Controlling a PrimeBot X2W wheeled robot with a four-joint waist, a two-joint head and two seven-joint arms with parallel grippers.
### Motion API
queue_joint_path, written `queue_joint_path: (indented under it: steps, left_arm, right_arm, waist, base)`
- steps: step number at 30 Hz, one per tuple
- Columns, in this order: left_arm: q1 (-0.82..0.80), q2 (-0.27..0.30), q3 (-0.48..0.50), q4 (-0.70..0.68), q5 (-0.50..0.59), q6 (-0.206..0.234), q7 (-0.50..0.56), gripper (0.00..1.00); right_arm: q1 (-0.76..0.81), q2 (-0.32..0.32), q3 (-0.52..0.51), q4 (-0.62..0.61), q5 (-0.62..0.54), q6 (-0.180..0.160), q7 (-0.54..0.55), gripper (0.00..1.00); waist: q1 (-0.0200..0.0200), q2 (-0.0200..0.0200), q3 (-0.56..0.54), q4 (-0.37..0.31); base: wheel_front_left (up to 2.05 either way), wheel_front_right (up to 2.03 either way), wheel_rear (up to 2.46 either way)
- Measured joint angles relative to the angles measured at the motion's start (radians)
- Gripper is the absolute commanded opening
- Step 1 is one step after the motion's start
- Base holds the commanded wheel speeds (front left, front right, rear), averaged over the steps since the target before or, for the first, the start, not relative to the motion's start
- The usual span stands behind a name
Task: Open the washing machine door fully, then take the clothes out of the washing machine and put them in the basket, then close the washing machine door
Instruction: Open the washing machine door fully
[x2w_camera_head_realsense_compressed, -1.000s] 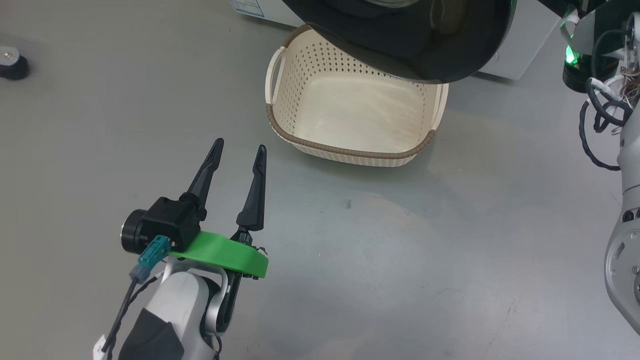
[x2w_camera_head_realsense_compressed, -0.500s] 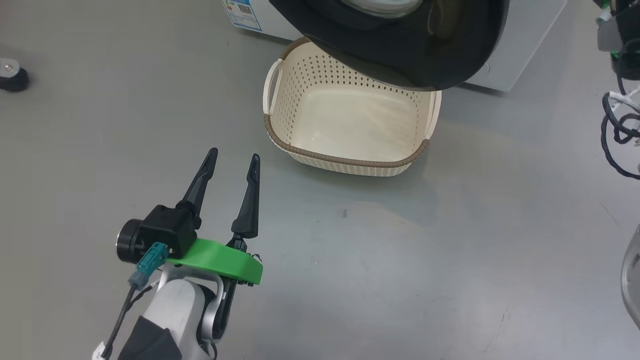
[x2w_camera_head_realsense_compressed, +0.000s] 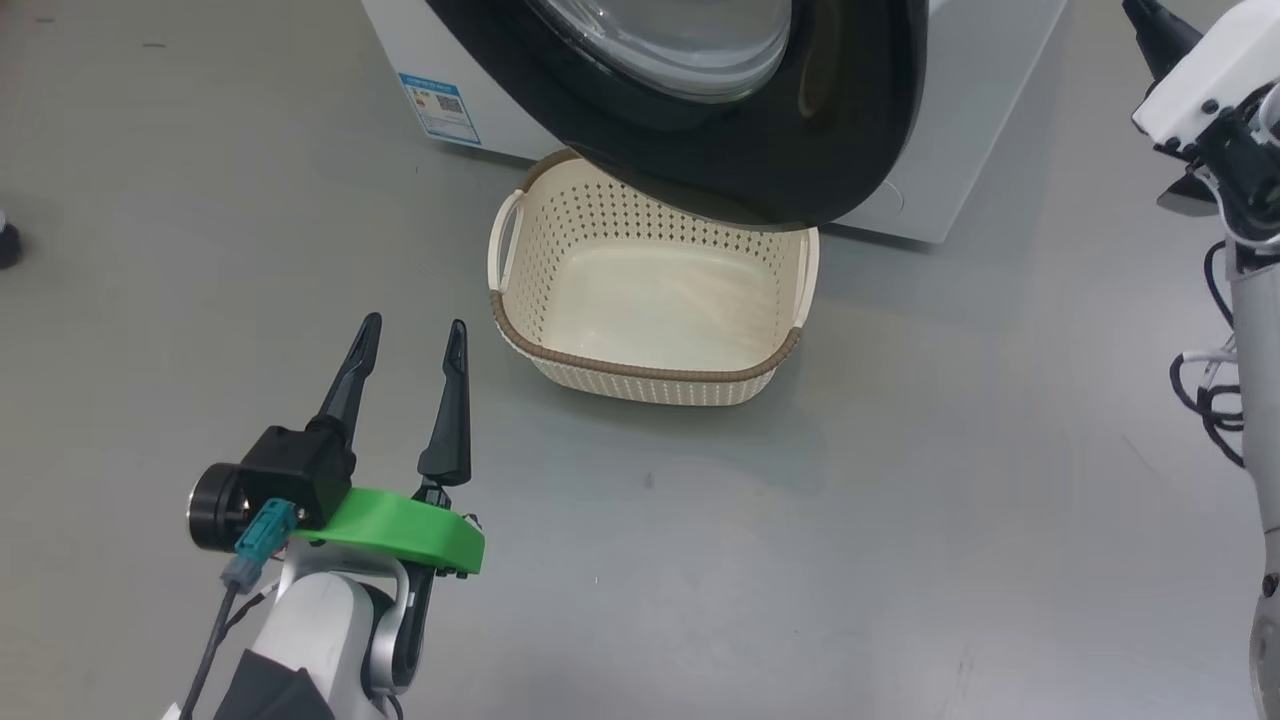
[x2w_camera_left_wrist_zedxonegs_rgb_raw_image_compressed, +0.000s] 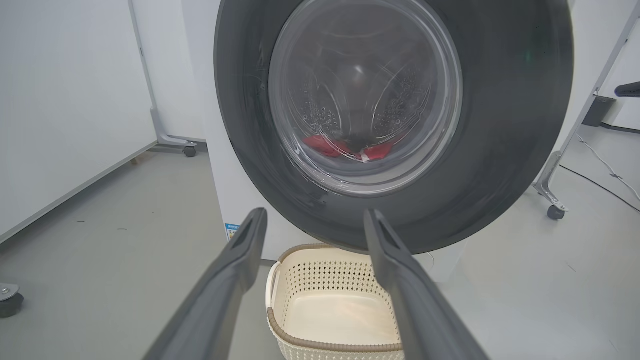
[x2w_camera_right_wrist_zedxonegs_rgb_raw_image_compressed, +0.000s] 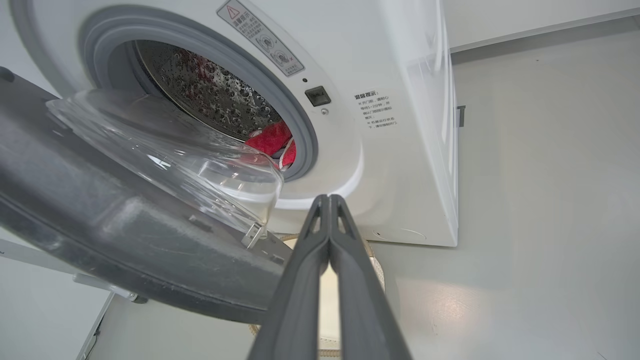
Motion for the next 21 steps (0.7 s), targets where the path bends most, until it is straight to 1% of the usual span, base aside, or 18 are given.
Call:
queue_joint_path:
  steps: [6, 8, 11, 15, 18, 19, 20, 21]
  left_arm:
    - [0.029, 0.000, 0.037, 0.006, 0.025, 0.000, 0.000, 1.00]
    - [0.041, 0.001, 0.052, 0.007, 0.030, 0.000, 0.000, 1.00]
    - [0.058, 0.001, 0.073, 0.007, 0.035, 0.000, 0.000, 1.00]
    - [0.078, 0.002, 0.098, 0.006, 0.045, 0.000, 0.000, 1.00]
    - [0.093, 0.002, 0.112, 0.005, 0.045, 0.000, 0.000, 1.00]
    - [0.096, 0.002, 0.114, 0.005, 0.045, 0.000, 0.000, 1.00]
    - [0.099, 0.002, 0.115, 0.005, 0.046, 0.000, 0.000, 1.00]
    - [0.101, 0.003, 0.115, 0.005, 0.047, 0.000, 0.000, 1.00]
  right_arm:
    - [0.128, -0.003, 0.072, -0.079, -0.078, 0.000, -0.166, 0.00]
    - [0.170, -0.006, 0.116, -0.119, -0.102, -0.001, -0.218, 0.00]
    - [0.231, 0.000, 0.156, -0.160, -0.125, -0.001, -0.292, 0.00]
    - [0.330, 0.011, 0.171, -0.171, -0.135, -0.001, -0.380, 0.00]
    - [0.405, 0.021, 0.154, -0.167, -0.140, -0.001, -0.448, 0.00]
    - [0.427, 0.021, 0.148, -0.165, -0.145, -0.001, -0.471, 0.29]
    - [0.446, 0.021, 0.142, -0.166, -0.150, -0.001, -0.495, 0.98]
    - [0.464, 0.020, 0.139, -0.168, -0.158, -0.001, -0.517, 1.00]
  waist:
    - [0.0000, 0.0000, -0.047, -0.039]
    - [0.0000, 0.0000, -0.061, -0.055]
    - [0.0000, 0.0000, -0.080, -0.080]
    - [0.0000, 0.0000, -0.102, -0.113]
    - [0.0000, 0.0000, -0.118, -0.137]
    - [0.0000, 0.0000, -0.123, -0.144]
    - [0.0000, 0.0000, -0.128, -0.151]
    - [0.0000, 0.0000, -0.133, -0.158]
  base:
    - [0.00, 0.00, 0.00]
    - [0.00, 0.00, 0.00]
    - [0.00, 0.00, 0.00]
    - [0.00, 0.00, 0.00]
    - [0.00, 0.00, 0.00]
    - [0.00, 0.00, 0.00]
    - [0.00, 0.00, 0.00]
    - [0.00, 0.00, 0.00]
